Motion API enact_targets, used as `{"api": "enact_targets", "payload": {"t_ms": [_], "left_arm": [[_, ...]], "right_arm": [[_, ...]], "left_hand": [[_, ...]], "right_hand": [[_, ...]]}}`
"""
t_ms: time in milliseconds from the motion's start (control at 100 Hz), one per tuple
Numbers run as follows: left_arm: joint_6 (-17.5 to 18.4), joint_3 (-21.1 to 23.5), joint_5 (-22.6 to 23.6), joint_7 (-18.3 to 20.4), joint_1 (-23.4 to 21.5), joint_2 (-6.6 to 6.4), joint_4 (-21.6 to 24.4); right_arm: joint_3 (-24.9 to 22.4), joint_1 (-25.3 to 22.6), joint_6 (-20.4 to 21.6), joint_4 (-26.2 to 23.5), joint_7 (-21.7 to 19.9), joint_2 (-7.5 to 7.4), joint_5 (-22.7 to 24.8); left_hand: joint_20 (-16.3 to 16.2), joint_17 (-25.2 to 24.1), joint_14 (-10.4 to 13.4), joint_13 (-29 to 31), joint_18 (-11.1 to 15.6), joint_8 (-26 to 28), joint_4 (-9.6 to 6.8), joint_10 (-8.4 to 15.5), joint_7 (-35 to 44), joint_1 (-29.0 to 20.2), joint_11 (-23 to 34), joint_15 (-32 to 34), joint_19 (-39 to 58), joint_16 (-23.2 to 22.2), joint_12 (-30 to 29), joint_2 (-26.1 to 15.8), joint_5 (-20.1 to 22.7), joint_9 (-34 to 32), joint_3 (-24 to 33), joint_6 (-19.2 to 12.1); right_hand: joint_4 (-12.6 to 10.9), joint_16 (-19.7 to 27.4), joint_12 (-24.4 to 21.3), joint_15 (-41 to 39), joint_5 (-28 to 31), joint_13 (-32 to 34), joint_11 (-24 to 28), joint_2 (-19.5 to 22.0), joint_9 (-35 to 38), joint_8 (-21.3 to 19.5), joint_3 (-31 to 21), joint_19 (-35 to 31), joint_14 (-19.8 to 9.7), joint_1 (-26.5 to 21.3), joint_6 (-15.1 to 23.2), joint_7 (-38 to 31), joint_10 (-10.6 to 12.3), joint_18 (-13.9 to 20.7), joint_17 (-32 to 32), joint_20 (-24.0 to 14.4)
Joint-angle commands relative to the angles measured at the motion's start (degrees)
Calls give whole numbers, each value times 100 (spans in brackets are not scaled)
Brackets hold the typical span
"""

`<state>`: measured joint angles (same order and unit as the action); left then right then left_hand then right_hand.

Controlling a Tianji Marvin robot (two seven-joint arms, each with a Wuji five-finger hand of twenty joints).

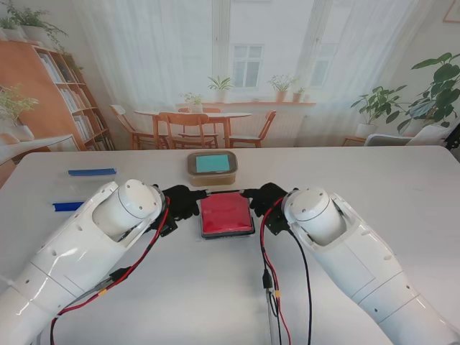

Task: Pair container bodies with their lids

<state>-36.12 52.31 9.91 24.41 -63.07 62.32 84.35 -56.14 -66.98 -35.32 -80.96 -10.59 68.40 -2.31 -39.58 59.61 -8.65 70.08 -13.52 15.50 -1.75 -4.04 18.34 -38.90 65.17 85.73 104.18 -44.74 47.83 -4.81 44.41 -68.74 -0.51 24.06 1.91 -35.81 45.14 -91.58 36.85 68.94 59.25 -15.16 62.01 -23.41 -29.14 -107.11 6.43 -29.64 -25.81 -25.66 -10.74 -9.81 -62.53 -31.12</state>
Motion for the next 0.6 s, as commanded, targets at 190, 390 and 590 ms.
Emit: {"api": "enact_targets", "payload": {"t_ms": [190,390,590], "left_arm": [[128,332,120,-133,-365,-5,256],[956,890,747,-642,-1096,17,672],[1679,1201,1442,-1129,-1682,36,1013]], "right_arm": [[-219,-242,150,-271,-15,-78,232],[-628,-654,716,-554,139,-133,371],[-918,-903,1396,-573,-145,-291,610]], "left_hand": [[122,182,-325,-74,809,114,144,260,164,37,15,82,1580,-87,29,180,-13,31,-83,-190],[-734,-926,-833,-1055,513,920,-75,-63,555,-721,-423,-405,931,-680,254,589,-324,676,-51,-856],[-2317,-2582,-1256,-2573,249,2047,-429,-445,999,-1528,-1198,-1317,-502,-1160,375,1439,-1215,1942,177,-1642]], "right_hand": [[-126,-214,72,-96,-21,-381,-40,-179,-367,-34,-33,-1088,256,148,386,25,-724,1195,54,-84],[-165,-790,-187,1077,127,-1949,-760,-448,-1637,-386,170,217,899,-762,1299,362,-892,227,1990,-1567],[-300,-864,-490,2074,45,-3455,-1206,-807,-3039,-711,373,1374,753,-1819,2182,486,-602,-42,3894,-2326]]}}
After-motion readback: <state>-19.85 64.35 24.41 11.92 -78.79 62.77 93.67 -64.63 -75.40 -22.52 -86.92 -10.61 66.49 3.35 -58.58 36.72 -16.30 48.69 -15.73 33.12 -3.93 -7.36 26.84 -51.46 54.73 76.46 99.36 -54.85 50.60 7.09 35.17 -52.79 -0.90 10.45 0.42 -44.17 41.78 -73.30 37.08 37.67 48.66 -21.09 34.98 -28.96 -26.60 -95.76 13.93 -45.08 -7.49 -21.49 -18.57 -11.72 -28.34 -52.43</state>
